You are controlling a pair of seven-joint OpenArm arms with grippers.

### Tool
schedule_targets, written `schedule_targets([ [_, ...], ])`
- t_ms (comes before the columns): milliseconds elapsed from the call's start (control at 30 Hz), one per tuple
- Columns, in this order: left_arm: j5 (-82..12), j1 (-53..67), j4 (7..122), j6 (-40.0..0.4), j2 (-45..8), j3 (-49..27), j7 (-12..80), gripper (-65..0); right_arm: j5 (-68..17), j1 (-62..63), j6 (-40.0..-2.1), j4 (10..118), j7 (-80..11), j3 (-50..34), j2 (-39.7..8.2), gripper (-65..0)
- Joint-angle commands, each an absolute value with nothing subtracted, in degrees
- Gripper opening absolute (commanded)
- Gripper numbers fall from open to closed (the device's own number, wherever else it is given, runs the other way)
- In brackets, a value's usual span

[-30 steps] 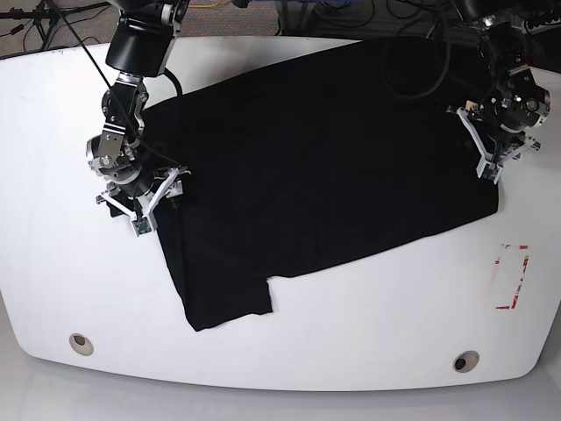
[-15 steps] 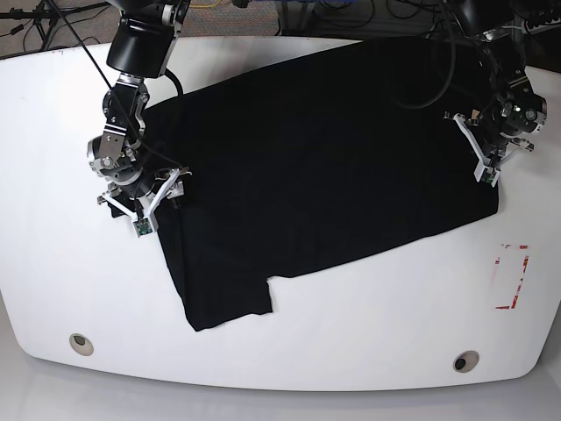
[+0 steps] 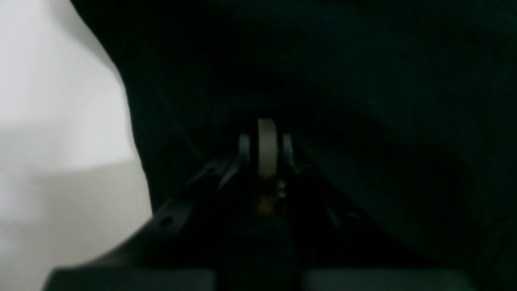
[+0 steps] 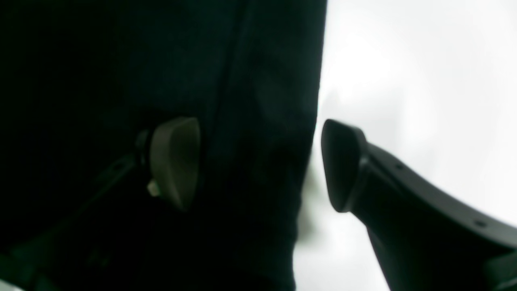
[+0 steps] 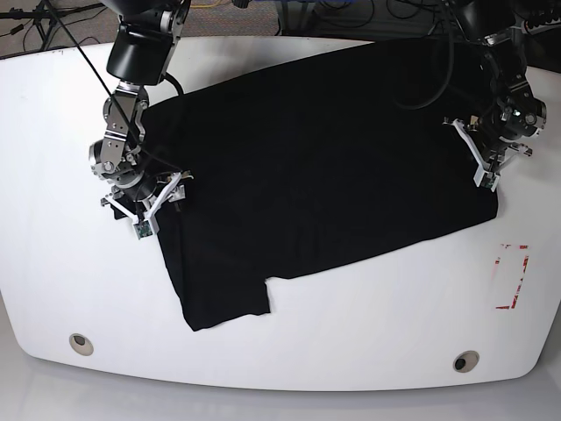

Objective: Fold the T-shirt properly
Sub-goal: 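Lower both open grippers onto the shirt's edge corners, then grasp the shirt corner with the right gripper and pull it outward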

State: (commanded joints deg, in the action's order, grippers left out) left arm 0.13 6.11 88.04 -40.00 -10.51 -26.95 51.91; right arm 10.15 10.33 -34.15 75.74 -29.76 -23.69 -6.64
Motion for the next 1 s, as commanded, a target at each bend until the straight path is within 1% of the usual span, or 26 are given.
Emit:
schedule_targets([
  [100,1.89,6.02,87.96,-40.00,-11.03,-26.95,51.82,-65.0,10.15,10.33,-34.24,75.82,-29.76,-24.66,-6.73,-20.5],
  [167,2.51,6.02,87.96,-40.00,-11.21,-26.95,51.82,-65.0,10.15,10.33,-34.33,76.00,-29.76,-25.01,-7.96,-20.5],
  [1000,2.68,6.02,87.96,-40.00,-11.47,-26.95,51.82,-65.0,9.80,10.86,-34.15,77.41,-29.76,-25.36,-16.13,-20.5],
])
